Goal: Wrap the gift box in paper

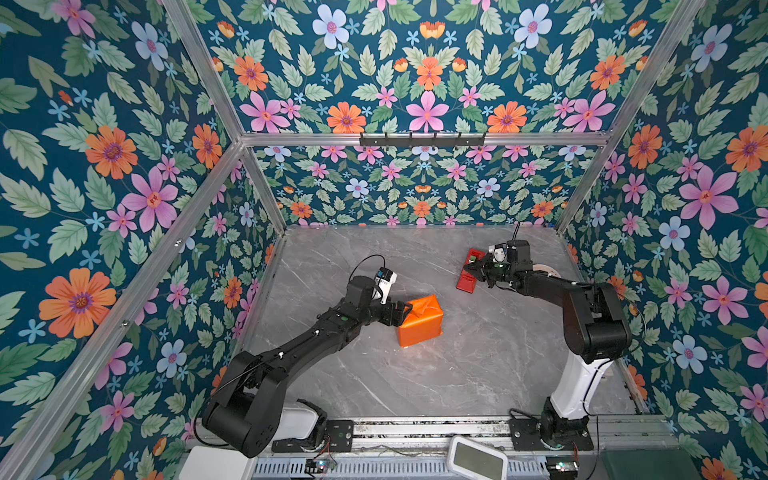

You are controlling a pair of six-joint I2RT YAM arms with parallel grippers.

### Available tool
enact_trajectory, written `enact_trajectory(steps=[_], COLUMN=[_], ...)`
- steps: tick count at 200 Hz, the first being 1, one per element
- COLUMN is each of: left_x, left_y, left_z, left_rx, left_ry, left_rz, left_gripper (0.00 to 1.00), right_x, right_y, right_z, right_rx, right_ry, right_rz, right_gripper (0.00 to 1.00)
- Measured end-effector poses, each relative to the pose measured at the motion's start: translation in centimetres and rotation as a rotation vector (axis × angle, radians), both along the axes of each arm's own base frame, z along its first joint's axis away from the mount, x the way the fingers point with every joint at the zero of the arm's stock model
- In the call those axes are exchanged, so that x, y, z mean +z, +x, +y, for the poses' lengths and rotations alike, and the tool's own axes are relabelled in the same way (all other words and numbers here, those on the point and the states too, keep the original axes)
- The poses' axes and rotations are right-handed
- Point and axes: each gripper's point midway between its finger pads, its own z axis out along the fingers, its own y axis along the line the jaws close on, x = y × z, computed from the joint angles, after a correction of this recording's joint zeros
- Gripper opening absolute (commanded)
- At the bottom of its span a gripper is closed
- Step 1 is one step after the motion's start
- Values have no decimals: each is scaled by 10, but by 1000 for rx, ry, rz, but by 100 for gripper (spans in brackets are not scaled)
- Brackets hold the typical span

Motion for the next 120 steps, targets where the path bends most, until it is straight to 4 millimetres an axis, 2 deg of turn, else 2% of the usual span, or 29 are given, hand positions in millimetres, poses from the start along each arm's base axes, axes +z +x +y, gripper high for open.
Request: enact_trajectory(steps=[80, 120], left_x=[0, 0], left_y=[0, 0], left_z=[0, 0], left_rx=[0, 0], left_ry=[0, 0], left_rz=[0, 0], left_gripper=[86, 85], right_x=[7, 1], right_y=[-33, -45], right_z=[15, 18], right_rx=[20, 14], right_ry=[22, 14], right_rz=[-15, 1], right_gripper=[0, 0])
